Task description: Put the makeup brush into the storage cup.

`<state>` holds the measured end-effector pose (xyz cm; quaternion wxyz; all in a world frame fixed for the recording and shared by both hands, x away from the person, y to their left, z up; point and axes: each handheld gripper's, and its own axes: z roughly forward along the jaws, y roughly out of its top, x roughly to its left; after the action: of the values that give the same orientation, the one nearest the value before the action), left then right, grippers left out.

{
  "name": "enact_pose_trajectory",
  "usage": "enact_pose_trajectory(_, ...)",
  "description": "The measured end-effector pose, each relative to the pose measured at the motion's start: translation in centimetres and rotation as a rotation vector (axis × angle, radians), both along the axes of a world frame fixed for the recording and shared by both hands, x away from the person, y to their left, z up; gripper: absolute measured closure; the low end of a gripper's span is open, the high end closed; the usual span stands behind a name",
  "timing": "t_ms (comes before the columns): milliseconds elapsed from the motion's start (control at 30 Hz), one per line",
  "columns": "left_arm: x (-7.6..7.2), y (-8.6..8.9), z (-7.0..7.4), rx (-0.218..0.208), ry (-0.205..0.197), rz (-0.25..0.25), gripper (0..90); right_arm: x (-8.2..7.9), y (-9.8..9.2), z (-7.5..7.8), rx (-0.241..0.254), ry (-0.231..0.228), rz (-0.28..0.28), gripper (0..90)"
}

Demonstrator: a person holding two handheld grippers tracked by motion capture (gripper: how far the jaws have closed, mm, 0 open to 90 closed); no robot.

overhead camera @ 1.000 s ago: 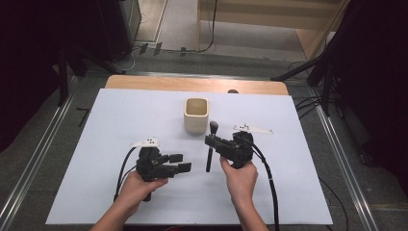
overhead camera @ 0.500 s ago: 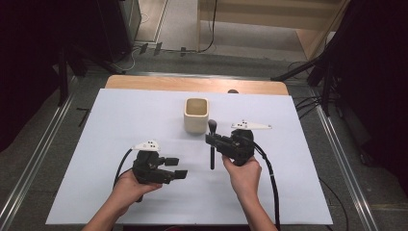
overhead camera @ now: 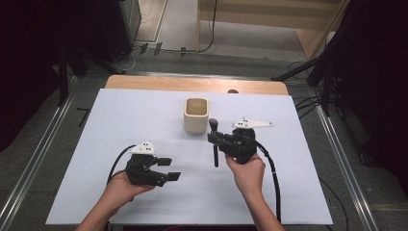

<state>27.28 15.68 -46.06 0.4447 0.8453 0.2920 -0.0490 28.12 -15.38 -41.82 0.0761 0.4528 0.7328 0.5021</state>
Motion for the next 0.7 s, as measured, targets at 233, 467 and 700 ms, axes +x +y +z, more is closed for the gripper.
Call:
enact_pose_trajectory(233,-0.3,0.7,0.3,0.007,-0.077,-0.016,29.3,0.2,-0.3,0.9,-0.017,-0.035,0.016,77.7)
enact_pose_trajectory(467,-0.4,1.5,0.2,0.043,-0.132,-0.029,27.3,0.7,-0.7,1.3,-0.012,-0.04,0.017,77.7)
enact_pose_trajectory(700,-0.5,2.4,0.0,0.062,-0.193,-0.038,26.6,1.2,-0.6,1.7,-0.01,-0.045,0.022,77.7)
